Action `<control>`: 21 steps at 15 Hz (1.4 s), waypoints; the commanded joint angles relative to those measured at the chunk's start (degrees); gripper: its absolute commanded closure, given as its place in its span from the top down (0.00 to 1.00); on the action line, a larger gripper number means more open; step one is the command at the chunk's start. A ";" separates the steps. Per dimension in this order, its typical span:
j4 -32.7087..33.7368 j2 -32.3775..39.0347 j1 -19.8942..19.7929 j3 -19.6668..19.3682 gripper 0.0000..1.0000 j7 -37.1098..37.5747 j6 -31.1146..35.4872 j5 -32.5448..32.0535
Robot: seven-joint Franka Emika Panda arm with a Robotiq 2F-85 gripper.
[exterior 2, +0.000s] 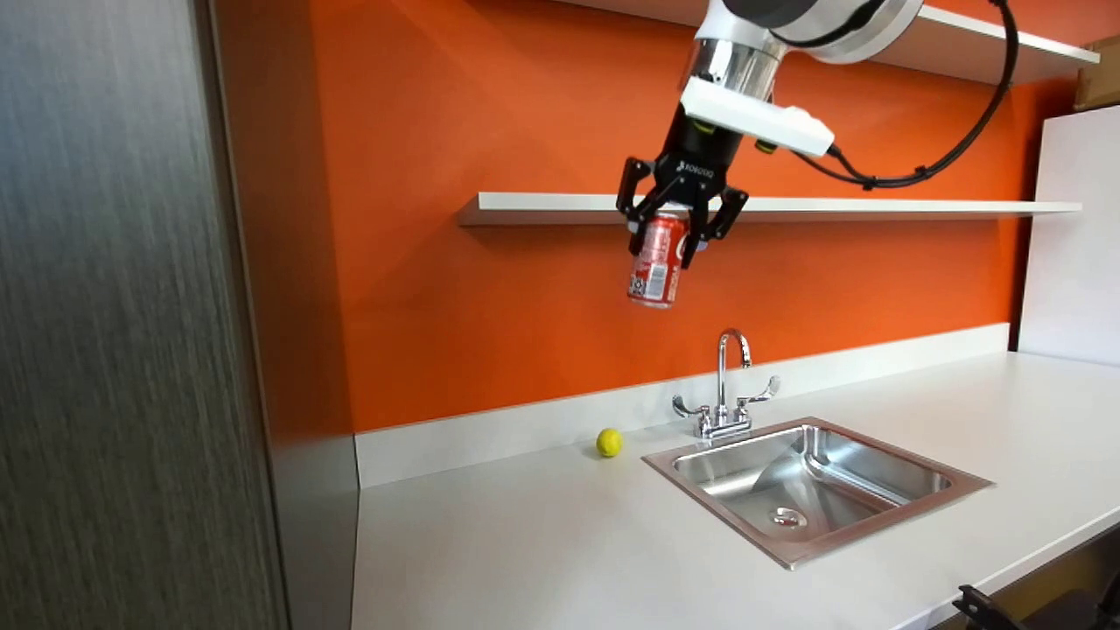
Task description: Pick up the can and place it on the lower shelf
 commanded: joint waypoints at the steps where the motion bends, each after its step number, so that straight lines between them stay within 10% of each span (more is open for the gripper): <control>1: 5.89 -3.37 -3.01 1.22 0.40 1.33 -3.09 2.04; 21: 39.75 19.63 -17.29 8.14 0.40 13.75 -1.29 -11.06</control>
